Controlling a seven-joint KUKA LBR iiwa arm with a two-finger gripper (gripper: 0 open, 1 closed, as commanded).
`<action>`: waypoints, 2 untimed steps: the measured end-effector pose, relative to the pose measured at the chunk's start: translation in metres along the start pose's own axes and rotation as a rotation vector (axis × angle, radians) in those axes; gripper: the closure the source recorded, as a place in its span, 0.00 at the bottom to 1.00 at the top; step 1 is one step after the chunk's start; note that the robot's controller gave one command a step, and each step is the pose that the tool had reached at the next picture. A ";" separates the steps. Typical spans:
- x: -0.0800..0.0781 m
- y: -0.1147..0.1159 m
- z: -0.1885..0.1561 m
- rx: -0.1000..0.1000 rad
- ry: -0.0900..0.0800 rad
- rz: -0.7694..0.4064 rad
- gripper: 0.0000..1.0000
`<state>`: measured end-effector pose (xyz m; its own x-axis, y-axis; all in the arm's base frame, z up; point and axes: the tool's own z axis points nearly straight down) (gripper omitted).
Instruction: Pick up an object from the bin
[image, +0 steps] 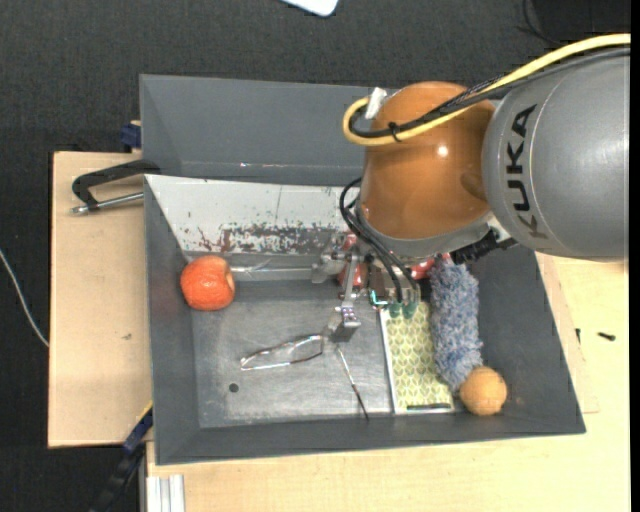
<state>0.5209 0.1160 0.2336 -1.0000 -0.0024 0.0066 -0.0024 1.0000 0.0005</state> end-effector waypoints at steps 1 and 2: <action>-0.008 0.004 0.018 -0.003 -0.020 -0.002 0.00; -0.015 0.017 0.081 -0.002 -0.012 -0.014 0.00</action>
Offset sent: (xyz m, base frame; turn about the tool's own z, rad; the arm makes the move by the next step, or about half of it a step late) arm 0.0156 0.0202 -0.1079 -0.0169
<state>0.5352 0.1329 0.1520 -0.9998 -0.0168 -0.0054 -0.0168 0.9999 0.0026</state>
